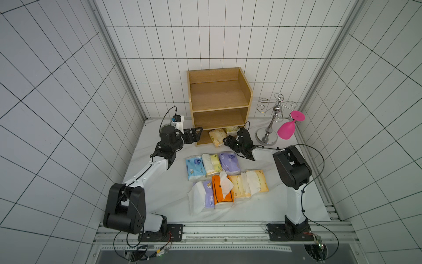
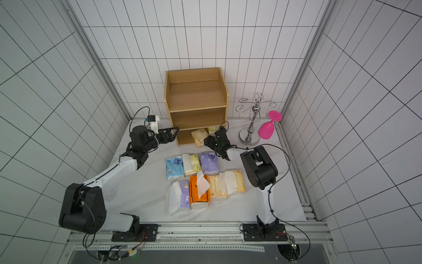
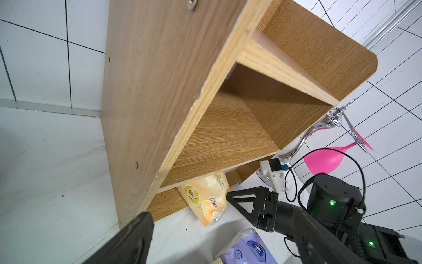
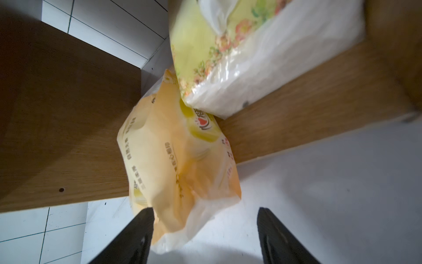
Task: Remove the tissue boxes from the shelf
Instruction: Pick up a box of tissues from the shelf.
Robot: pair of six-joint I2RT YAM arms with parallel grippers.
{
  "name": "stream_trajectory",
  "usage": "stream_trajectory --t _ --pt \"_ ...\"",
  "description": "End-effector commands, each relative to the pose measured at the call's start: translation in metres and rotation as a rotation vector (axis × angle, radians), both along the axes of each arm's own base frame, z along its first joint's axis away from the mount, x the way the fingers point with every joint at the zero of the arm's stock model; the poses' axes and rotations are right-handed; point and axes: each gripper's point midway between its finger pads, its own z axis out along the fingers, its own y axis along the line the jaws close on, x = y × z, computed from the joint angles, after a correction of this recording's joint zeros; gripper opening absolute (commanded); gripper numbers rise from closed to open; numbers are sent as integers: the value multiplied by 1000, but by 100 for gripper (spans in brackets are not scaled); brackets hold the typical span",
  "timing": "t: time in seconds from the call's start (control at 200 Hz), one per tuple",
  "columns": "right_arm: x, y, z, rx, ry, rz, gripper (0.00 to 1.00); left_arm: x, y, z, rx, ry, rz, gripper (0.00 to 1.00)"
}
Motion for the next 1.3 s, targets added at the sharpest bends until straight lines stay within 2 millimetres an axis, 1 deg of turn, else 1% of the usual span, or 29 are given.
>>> stream_trajectory --t 0.0,0.075,0.18,0.27,0.345,0.46,0.55,0.71,0.835,0.999,1.089,1.159,1.294 --pt "13 10 7 18 -37 17 75 -1 0 -1 0 1 -9 98" --pt "15 14 4 29 -42 20 72 0 0 -3 1 6 -10 98" --pt "16 19 2 37 -41 35 60 1 0 -7 4 12 -10 98" --pt "13 22 3 35 -46 51 44 1 -1 -9 6 18 -14 98" --pt "10 20 6 30 -53 52 30 -1 0 -10 7 22 -12 98" --pt "3 16 17 31 -68 60 13 -4 1 -7 8 20 -7 98" --pt "-4 17 32 47 -76 81 0 -9 3 -3 12 16 -1 98" --pt "-24 15 62 73 -85 118 0 -22 13 4 40 5 41 98" --pt "-44 8 72 66 -65 130 0 -35 21 11 52 -11 72 98" --pt "-71 -7 85 68 -54 146 0 -51 26 22 47 -21 88 98" --pt "-88 -22 87 35 -46 144 0 -58 29 28 38 -27 101 98" --pt "-101 -38 87 -7 -44 127 0 -64 30 32 25 -28 107 98" --pt "-118 -84 82 -67 -19 65 0 -74 27 39 -1 -36 107 98"
